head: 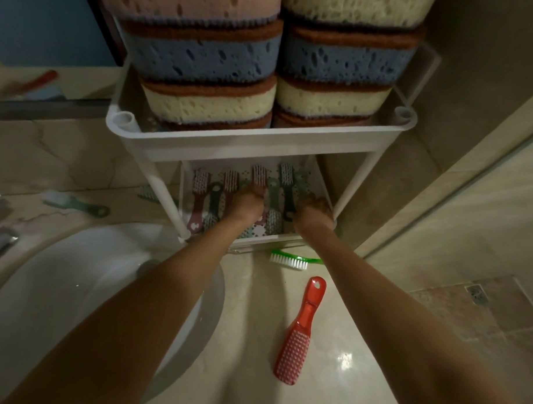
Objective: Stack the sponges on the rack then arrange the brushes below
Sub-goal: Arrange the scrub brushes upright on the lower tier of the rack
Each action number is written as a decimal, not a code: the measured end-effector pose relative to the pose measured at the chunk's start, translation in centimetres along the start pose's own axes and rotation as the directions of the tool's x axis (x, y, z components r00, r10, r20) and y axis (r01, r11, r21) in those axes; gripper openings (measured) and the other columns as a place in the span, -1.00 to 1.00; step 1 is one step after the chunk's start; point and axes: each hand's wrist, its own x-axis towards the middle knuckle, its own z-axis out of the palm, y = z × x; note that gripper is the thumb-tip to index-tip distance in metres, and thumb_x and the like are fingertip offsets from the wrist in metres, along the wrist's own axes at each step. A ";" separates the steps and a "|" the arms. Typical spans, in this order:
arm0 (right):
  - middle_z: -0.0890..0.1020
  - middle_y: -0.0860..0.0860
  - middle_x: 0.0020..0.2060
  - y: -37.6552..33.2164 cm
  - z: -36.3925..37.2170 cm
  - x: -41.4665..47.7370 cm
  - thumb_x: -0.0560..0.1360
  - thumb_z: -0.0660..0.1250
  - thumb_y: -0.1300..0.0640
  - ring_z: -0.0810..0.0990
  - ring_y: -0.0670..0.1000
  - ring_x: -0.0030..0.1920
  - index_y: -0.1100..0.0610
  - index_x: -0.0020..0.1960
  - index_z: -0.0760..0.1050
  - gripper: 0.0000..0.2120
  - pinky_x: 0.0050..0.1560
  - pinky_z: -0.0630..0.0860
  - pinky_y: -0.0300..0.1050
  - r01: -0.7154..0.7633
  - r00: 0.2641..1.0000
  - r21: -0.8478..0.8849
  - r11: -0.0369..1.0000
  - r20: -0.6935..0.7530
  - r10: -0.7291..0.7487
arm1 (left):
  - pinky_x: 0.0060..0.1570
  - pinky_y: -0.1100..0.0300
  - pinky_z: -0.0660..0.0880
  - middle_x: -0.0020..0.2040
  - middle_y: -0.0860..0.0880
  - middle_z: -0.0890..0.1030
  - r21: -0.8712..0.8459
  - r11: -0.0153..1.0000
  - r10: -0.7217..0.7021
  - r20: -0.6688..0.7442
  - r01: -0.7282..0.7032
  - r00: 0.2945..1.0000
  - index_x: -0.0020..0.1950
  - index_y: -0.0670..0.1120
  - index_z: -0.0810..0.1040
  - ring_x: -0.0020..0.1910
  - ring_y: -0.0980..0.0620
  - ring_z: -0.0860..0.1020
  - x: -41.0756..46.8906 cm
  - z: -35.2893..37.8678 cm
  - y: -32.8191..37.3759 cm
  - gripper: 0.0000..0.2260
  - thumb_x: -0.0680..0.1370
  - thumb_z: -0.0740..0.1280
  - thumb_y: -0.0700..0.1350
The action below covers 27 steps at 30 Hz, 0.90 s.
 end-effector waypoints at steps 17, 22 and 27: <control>0.58 0.23 -0.12 -10.4 9.2 -15.2 0.37 0.22 0.39 0.59 0.20 -0.18 0.32 -0.01 0.49 -0.79 -0.19 0.34 -0.18 0.579 0.813 0.475 0.663 -0.398 -0.425 | -0.01 0.10 0.46 0.07 -0.23 0.62 -0.324 0.914 -0.355 -0.345 0.245 0.869 0.06 -0.26 0.59 0.02 -0.15 0.56 -14.6 -7.8 -9.7 -0.76 0.55 0.16 -0.22; 0.53 0.22 0.10 -17.0 12.0 -15.7 0.46 0.21 0.35 0.57 0.23 -0.01 0.32 0.09 0.51 -0.78 0.00 0.48 0.04 0.592 0.792 0.437 0.677 -0.159 -0.590 | 0.04 0.10 0.45 0.05 -0.26 0.63 -0.388 0.869 -0.450 -0.365 0.306 0.815 -0.13 -0.20 0.54 0.07 -0.21 0.57 -15.1 -13.0 -15.9 -0.85 0.53 0.17 -0.28; 0.38 0.21 0.29 -22.9 12.3 -11.4 0.55 0.17 0.26 0.48 0.22 0.21 0.32 0.26 0.40 -0.70 0.24 0.37 -0.03 0.448 0.871 0.296 0.843 0.069 -0.487 | -0.19 0.13 0.35 -0.29 -0.24 0.49 -0.304 0.875 -0.468 -0.339 0.376 0.816 -0.39 -0.22 0.38 -0.19 -0.16 0.47 -11.1 -18.2 -20.5 -0.75 0.50 0.19 -0.25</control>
